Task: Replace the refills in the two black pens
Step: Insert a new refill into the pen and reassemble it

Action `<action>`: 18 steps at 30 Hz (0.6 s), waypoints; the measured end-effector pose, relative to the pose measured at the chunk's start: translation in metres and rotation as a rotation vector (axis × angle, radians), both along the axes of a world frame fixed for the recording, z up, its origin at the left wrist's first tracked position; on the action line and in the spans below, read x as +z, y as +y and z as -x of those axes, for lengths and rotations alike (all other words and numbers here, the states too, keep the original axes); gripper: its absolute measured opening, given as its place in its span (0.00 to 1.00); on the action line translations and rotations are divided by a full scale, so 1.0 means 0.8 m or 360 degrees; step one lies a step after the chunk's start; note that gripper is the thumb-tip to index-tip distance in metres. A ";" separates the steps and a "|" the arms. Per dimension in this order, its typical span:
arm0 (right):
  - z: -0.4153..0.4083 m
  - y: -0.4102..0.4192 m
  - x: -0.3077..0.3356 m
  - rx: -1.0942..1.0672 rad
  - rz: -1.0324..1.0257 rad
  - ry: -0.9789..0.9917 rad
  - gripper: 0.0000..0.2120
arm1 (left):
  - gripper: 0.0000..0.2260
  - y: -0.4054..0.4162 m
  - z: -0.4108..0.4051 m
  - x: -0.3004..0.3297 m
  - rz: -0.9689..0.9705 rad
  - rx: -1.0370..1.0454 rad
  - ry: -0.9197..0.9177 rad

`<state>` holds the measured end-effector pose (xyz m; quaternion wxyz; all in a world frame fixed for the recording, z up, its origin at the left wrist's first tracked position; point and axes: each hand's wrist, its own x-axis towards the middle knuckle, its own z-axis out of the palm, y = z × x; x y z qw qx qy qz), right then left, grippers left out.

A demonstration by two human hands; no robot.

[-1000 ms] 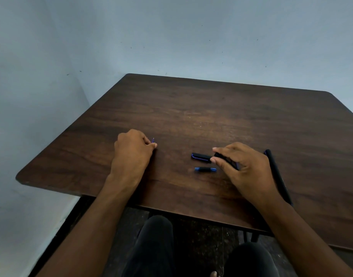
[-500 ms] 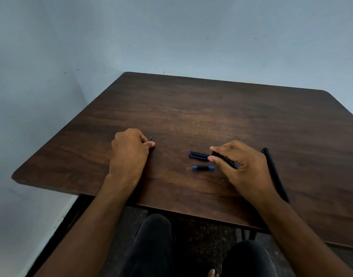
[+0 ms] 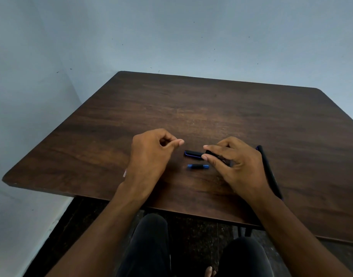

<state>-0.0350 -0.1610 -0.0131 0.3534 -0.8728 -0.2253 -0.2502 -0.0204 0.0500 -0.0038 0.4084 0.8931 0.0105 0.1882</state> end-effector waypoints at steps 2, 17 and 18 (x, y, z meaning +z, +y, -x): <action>-0.001 -0.002 -0.002 -0.0029 -0.0069 -0.0088 0.13 | 0.05 -0.012 0.007 0.001 0.0048 -0.0082 -0.0010; -0.013 -0.021 0.004 -0.0122 -0.0922 0.0178 0.10 | 0.10 -0.069 0.033 -0.002 0.0214 -0.0447 -0.0034; -0.014 -0.022 0.004 -0.0101 -0.0987 0.0259 0.10 | 0.11 -0.072 0.033 -0.002 0.0224 -0.0466 -0.0048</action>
